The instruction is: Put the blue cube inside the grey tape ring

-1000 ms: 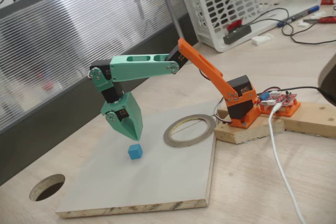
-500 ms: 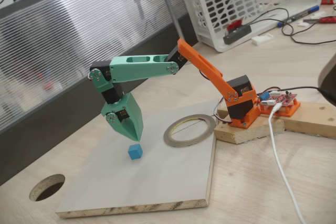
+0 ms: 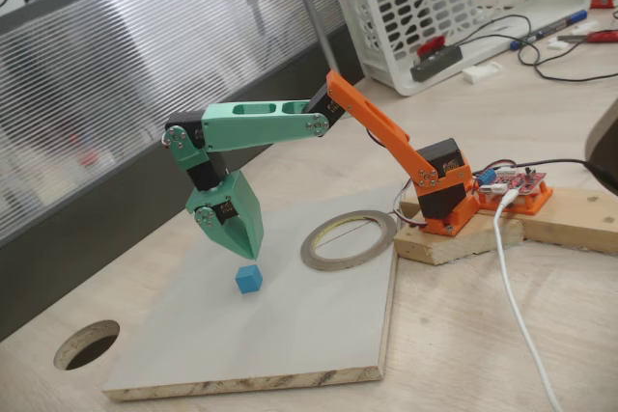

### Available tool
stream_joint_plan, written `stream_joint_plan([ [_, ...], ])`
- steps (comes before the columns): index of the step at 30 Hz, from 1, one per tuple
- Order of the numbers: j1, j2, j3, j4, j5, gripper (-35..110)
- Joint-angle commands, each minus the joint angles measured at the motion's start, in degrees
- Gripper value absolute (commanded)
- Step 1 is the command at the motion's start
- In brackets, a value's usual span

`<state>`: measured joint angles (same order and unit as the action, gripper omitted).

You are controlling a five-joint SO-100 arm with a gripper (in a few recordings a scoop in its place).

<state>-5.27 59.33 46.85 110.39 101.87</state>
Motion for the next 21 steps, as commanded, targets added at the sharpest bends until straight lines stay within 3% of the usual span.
stream_joint_plan([
  [1, -0.88, 2.55, -1.67, -0.09, 0.79, 1],
  [4, -0.88, 2.55, -1.76, 0.18, 0.88, 18],
  [11, -0.88, 2.55, -1.67, 3.69, 0.88, 79],
  [15, -0.79, 2.37, -1.67, 4.83, 0.88, 106],
  [21, -0.79, 1.49, -1.41, 4.83, 0.70, 104],
])
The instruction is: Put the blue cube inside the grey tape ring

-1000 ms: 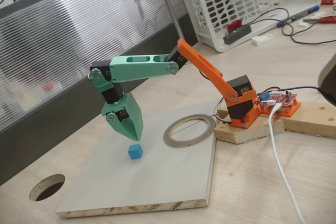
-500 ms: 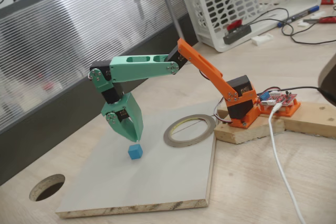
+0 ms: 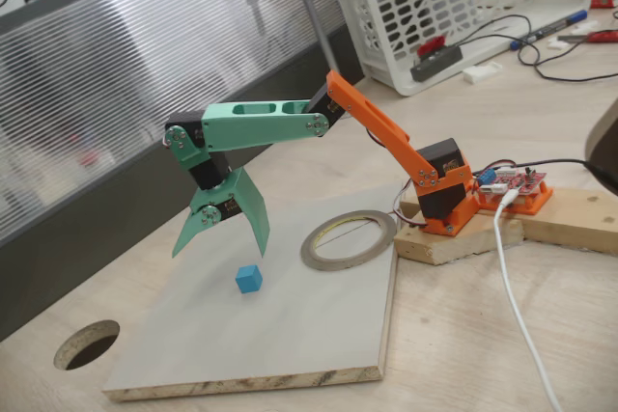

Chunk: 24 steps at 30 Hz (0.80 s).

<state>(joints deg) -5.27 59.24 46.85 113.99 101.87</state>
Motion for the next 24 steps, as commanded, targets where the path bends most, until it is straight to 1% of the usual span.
stream_joint_plan([
  [1, -0.79, 1.58, -1.49, 1.23, 0.70, 104],
  [8, -1.23, 0.70, -1.14, 1.05, 0.70, 103],
  [15, -0.79, -9.76, -1.58, 1.05, 0.70, 103],
  [24, -0.79, -10.11, -0.97, 1.14, 0.44, 103],
])
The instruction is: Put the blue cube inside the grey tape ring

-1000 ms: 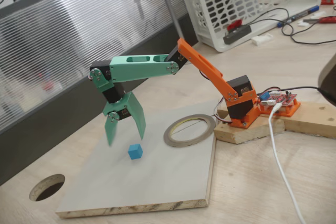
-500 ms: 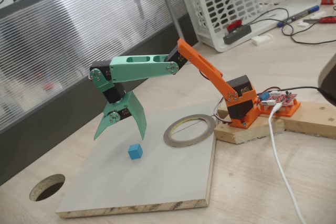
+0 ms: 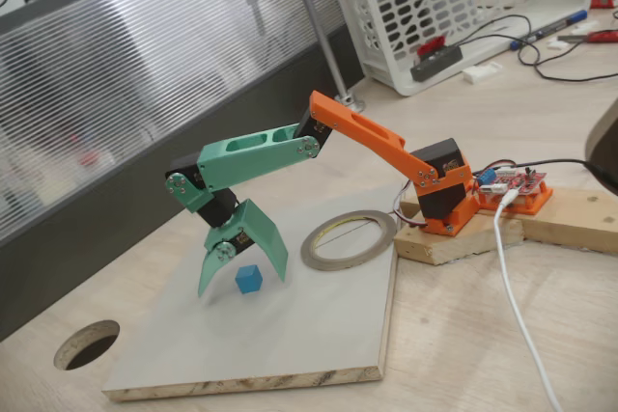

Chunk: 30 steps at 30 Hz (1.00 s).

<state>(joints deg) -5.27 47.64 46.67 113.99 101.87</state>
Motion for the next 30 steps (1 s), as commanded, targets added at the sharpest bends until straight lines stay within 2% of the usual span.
stream_joint_plan([
  [1, -0.79, 1.76, -0.79, 1.14, 0.62, 103],
  [20, -0.79, 1.76, -0.70, -1.23, 0.26, 102],
  [23, -0.79, 1.93, -0.70, -4.22, 0.26, 94],
  [30, -0.79, 2.11, 1.41, -5.01, 0.70, 63],
])
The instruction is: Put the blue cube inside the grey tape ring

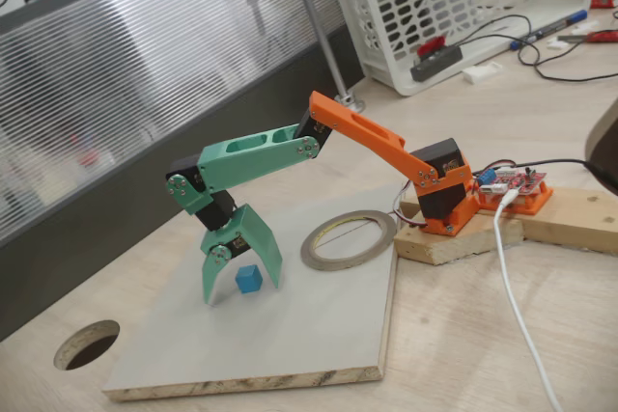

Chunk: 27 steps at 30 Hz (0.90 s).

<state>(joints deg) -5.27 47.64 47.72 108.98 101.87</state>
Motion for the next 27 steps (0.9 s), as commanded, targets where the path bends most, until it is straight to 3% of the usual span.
stream_joint_plan([
  [1, -0.79, 2.11, 0.26, 0.00, 0.70, 59],
  [6, -0.79, 2.20, -0.18, -0.35, 0.70, 43],
  [15, -0.79, 6.24, 0.35, -9.76, 0.70, 25],
  [27, -0.79, 6.50, 0.18, -10.02, 0.70, 9],
])
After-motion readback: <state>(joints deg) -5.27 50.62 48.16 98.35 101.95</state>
